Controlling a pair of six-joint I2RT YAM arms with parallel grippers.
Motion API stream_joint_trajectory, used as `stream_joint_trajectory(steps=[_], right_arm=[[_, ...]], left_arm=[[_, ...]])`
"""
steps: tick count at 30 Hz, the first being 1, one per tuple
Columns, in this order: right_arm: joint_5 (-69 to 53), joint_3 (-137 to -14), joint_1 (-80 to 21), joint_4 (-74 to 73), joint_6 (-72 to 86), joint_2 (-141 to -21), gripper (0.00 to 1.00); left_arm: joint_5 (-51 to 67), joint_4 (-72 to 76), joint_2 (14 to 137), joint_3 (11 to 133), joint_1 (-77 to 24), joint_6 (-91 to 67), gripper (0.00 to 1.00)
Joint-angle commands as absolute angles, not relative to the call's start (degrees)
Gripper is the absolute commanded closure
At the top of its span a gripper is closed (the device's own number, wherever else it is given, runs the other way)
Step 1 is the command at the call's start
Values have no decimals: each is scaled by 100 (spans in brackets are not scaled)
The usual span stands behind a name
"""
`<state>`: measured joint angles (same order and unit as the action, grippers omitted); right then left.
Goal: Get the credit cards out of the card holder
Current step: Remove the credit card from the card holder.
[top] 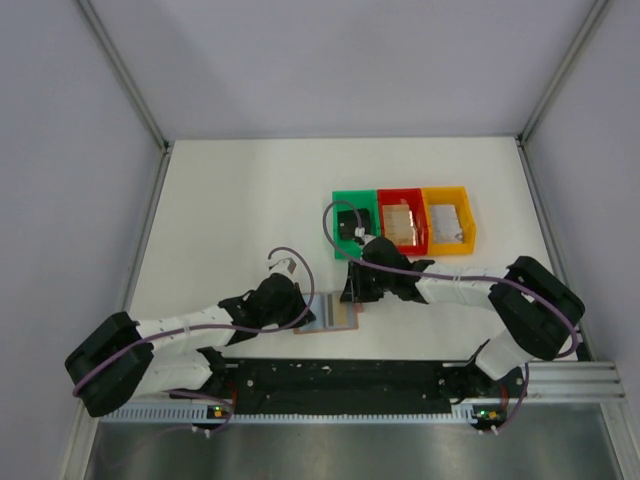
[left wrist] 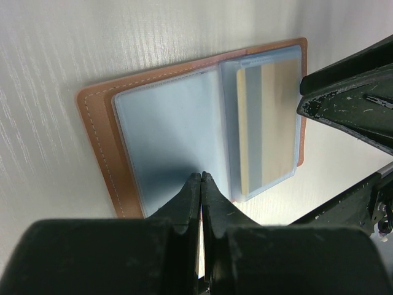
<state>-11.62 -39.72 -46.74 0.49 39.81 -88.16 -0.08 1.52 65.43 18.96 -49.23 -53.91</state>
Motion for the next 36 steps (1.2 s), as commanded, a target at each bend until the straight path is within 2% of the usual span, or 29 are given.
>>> stream_joint_trajectory(steps=[1,6,22,29,36], right_arm=[[-1327,-3973,-4702,290,4043,-8807,71],[-1371,-4017,-4737,272,4043,-8666,77],[-2082,-3876,-4746,1072,4245,-8569,84],[-2698,-3867,-4772,1819,4465,-8666,84],[-2804,-4157,-4922,1942,4500,-9113,78]], left_arm=[[-44,158,6557,2065,-4931,-5379,97],[-44,158,6548,2065,-4931,-5379,97],[-26,167,6530,2057,-4931,-5379,97],[-26,228,6478,2030,-4931,-5405,97],[-280,176,6057,1802,-4931,-5660,96]])
